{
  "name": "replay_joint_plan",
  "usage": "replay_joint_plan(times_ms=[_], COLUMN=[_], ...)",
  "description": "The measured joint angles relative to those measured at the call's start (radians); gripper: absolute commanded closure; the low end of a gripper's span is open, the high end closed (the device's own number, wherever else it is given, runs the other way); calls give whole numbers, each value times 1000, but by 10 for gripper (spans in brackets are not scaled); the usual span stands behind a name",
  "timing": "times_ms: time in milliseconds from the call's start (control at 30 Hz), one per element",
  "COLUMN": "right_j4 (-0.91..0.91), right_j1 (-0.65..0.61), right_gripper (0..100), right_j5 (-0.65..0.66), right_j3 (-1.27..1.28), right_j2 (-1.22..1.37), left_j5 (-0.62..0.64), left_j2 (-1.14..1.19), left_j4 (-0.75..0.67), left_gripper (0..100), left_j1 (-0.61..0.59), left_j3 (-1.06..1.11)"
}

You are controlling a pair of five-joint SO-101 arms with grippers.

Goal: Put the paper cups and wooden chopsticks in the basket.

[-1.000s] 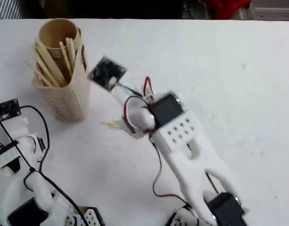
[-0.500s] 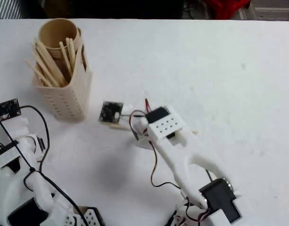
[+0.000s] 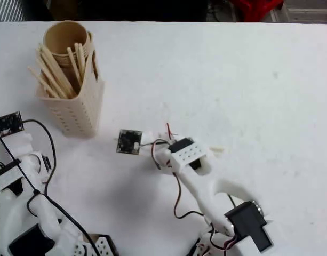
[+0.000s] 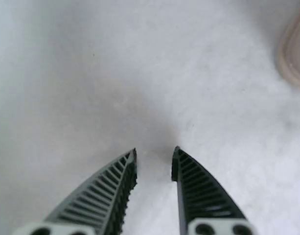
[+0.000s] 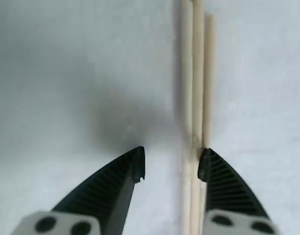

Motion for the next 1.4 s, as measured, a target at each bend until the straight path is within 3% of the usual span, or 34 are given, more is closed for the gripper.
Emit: replay_joint_plan(times_ms=[633, 800, 1000, 1200, 1400], right_j4=[98, 115, 118, 149, 288], right_j1=[-52, -95, -109, -115, -63], right_gripper=[875, 988, 888, 889, 872], right_j5=[0, 3, 0, 0, -18], right_j3=[-9, 8, 15, 14, -74], right_j2=[-6, -3, -5, -14, -95], left_j5=[0, 0, 0, 0, 0], left_j2=[0, 0, 0, 0, 0], left_j4=[0, 0, 0, 0, 0], left_gripper=[865, 865, 865, 865, 865], left_j1=[0, 0, 0, 0, 0], left_j3=[0, 0, 0, 0, 0])
